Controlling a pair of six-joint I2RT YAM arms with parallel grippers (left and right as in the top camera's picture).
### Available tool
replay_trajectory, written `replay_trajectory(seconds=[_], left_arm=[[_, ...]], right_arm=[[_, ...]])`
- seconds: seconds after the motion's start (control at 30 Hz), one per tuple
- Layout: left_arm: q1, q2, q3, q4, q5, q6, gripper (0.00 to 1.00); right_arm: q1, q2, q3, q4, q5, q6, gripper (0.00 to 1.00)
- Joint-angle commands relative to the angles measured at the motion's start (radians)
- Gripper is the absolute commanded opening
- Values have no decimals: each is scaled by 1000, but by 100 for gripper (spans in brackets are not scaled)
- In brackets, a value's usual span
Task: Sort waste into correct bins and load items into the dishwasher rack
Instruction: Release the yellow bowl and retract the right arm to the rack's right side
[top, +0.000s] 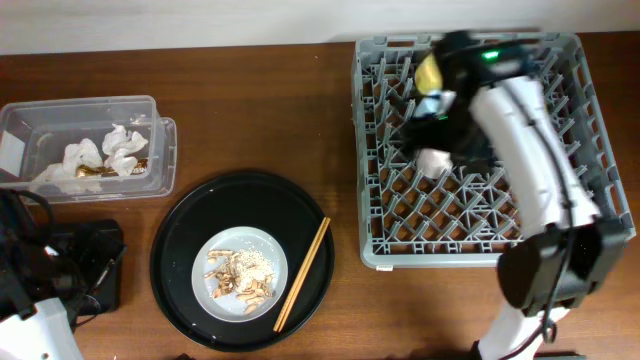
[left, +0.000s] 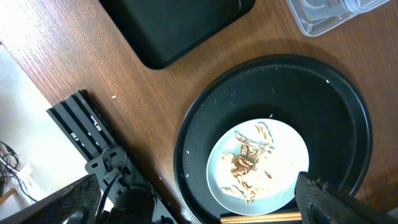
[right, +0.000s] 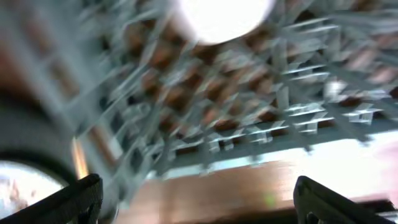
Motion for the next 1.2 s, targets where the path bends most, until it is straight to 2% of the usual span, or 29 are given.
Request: replay_trajectory(seconds=[0.0,0.07,0.1,0.13,0.2,0.27,0.37,0.4,0.43,0.5,0.53,0.57,0.6,0.63,0.67,0.73,0.83,0.87,0.9,0.93,1.13,1.17], left_arm=[[2,-3,3,0,23,-10,99],[2,-1,3,17,25,-10,99],[2,-1,3,10,84,-9,99],[2,-1,3,-40,215,11,99],[-35,-1,3,-46,487,262,99],[-132,-1,3,-45,540,303,99],[-426,-1,1,-2,546,301,99],[-505,-1,-12,43,534,270,99],[-583,-1,-46,100,487,181,99],[-791,10,-174,245,274,-97,97],[-901,48,-219,322,208,-182,97],[-969,98,-219,363,172,-205,97],[-1056,218,-202,408,86,-239,97],[-1087,351,-165,396,6,-254,97],[-1093,455,-132,386,-35,-264,97],[-1093,616,-67,390,-120,-291,78],[-1094,818,-27,418,-148,-436,68],[-1094,852,-27,441,-135,-436,64],[-1094,879,-27,464,-122,-436,47],[-1094,893,-27,463,-111,-445,42],[-1096,918,-124,465,-100,-507,43],[-1099,918,-127,465,-101,-507,38]], right_arm=[[-207,-32,-4,0,19,11,98],[-342,-32,-4,0,19,11,98],[-388,-32,-4,0,19,11,98],[-420,-32,-4,0,19,11,98],[-456,-32,-4,0,19,11,98],[-458,-32,-4,3,19,11,98],[-458,-32,-4,3,19,11,98],[-458,-32,-4,3,19,11,98],[-458,-32,-4,3,19,11,98],[-457,-32,-4,3,19,11,99],[-457,-32,-4,3,19,11,98],[-457,-32,-4,3,19,11,98],[-457,-32,-4,3,19,11,98],[-457,-32,-4,3,19,11,98],[-457,-32,-4,3,19,11,98],[-457,-32,-4,3,19,11,98],[-457,-32,-4,3,19,11,98],[-457,-32,-4,3,19,11,98],[-457,-32,-4,3,19,11,98],[-457,-32,-4,3,19,11,98],[-457,-32,-4,3,19,11,98],[-457,-32,-4,3,19,11,99]])
